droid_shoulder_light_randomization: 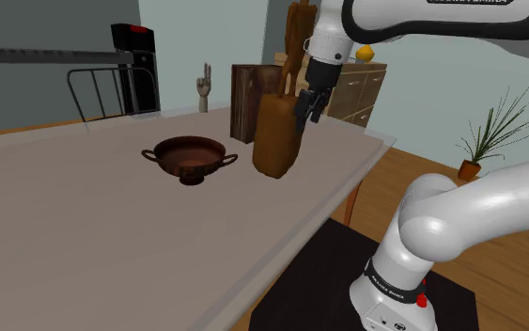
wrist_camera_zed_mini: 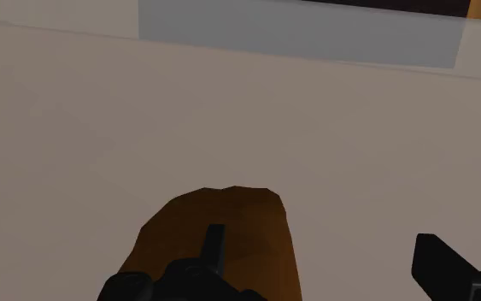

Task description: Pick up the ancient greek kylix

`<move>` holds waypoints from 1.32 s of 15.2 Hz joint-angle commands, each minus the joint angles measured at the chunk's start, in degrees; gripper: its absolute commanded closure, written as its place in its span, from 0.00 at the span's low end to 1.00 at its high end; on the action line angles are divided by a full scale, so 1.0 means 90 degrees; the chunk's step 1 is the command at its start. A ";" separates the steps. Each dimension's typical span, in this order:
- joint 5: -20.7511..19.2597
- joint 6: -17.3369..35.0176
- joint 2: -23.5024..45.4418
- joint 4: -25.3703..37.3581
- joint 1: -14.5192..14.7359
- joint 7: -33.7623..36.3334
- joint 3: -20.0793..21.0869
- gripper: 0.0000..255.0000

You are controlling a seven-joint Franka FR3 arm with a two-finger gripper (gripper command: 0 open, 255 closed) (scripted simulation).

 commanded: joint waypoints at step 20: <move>-0.0714 0.1201 0.4179 0.2515 0.0374 0.2101 0.2141 0.00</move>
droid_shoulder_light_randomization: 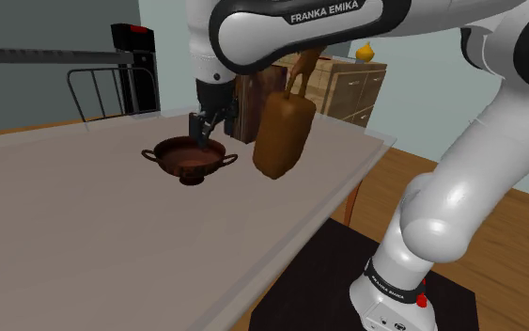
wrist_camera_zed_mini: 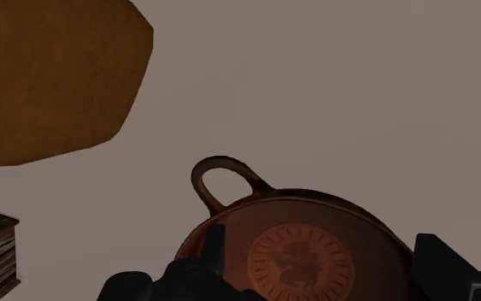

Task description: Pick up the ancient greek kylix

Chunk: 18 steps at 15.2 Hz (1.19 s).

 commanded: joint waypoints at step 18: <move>-0.1334 0.0296 0.2472 0.1518 0.0464 0.1273 0.0540 1.00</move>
